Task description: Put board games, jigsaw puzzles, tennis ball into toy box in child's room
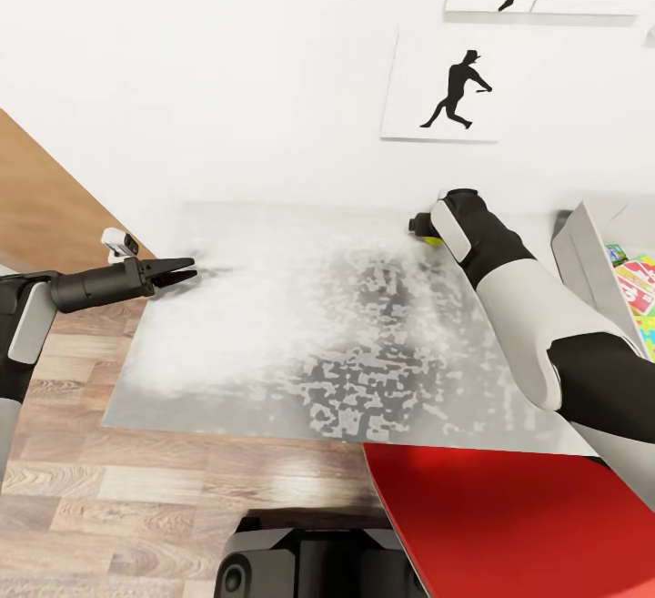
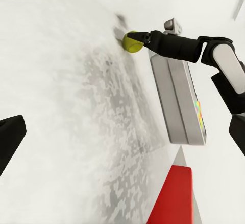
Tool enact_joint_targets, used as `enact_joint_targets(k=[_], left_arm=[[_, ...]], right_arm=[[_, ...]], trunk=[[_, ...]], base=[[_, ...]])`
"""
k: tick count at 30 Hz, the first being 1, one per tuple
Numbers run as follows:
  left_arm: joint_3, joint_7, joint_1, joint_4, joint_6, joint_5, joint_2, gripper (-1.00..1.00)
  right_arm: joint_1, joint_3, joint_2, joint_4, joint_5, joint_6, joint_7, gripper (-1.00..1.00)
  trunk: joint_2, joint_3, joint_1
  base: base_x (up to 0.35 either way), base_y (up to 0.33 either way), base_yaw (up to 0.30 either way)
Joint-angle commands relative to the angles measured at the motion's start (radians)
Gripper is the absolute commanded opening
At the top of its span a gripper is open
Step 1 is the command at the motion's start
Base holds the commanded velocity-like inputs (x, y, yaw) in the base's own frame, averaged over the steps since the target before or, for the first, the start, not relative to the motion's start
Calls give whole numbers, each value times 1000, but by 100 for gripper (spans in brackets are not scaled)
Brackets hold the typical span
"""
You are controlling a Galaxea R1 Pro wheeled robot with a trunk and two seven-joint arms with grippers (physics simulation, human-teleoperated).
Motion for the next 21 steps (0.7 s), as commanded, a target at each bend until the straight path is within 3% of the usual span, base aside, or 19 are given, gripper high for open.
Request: enact_joint_targets(k=[1, 2, 3, 21], left_arm=[[0, -2, -1, 0, 5, 0, 0, 100], [0, -2, -1, 0, 5, 0, 0, 100], [-1, -2, -1, 0, 5, 0, 0, 100], [-1, -2, -1, 0, 5, 0, -6, 100]], right_arm=[[-1, 6, -1, -1, -11, 3, -9, 100], [-1, 6, -2, -1, -11, 3, -9, 100], [-1, 6, -2, -1, -11, 4, -9, -100], [0, 5, -5, -1, -11, 3, -9, -100]], trunk=[[-2, -1, 1], [-2, -1, 1], [-2, -1, 1], [-2, -1, 1]], base=[[0, 0, 0], [0, 0, 0], [0, 0, 0], [0, 0, 0]])
